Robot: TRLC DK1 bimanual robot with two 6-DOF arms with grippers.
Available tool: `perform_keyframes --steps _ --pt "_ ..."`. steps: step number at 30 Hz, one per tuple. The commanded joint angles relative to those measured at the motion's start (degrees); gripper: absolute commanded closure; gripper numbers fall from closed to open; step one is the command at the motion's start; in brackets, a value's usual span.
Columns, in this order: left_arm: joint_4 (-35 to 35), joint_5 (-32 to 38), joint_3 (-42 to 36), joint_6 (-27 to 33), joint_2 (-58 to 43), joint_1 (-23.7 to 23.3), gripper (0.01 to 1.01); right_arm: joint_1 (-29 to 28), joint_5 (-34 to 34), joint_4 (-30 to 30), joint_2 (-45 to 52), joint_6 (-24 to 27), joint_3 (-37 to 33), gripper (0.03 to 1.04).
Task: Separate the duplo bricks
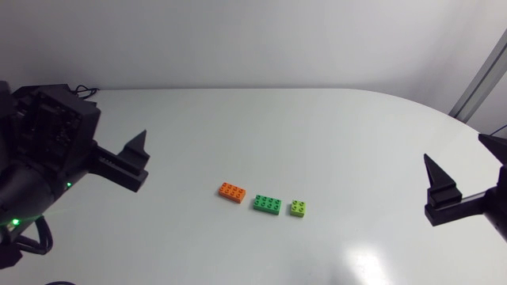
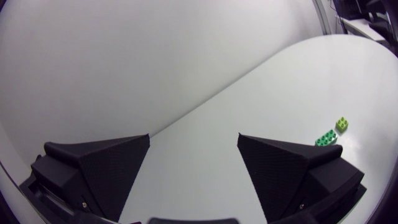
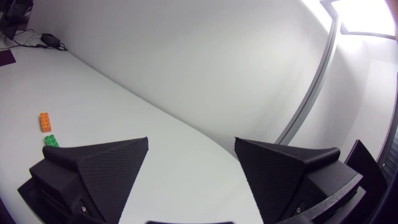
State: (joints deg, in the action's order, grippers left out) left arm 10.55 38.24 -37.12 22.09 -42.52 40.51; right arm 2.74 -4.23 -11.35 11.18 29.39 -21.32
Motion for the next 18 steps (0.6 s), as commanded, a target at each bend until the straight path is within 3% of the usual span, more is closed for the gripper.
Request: perform_keyframes --steps 1,6,18 --pt "-3.51 2.63 2.93 -3.01 3.68 -0.52 0.044 0.60 -1.75 0.72 -1.51 0.06 2.86 0.06" --pt "-7.12 7.29 8.12 -3.01 9.21 -1.93 0.044 1.56 -5.35 0.37 -3.53 1.73 3.92 0.06" --pt "-8.35 7.20 13.13 -1.61 20.81 -9.49 0.044 3.41 -9.04 2.30 -8.02 4.36 7.00 0.06"
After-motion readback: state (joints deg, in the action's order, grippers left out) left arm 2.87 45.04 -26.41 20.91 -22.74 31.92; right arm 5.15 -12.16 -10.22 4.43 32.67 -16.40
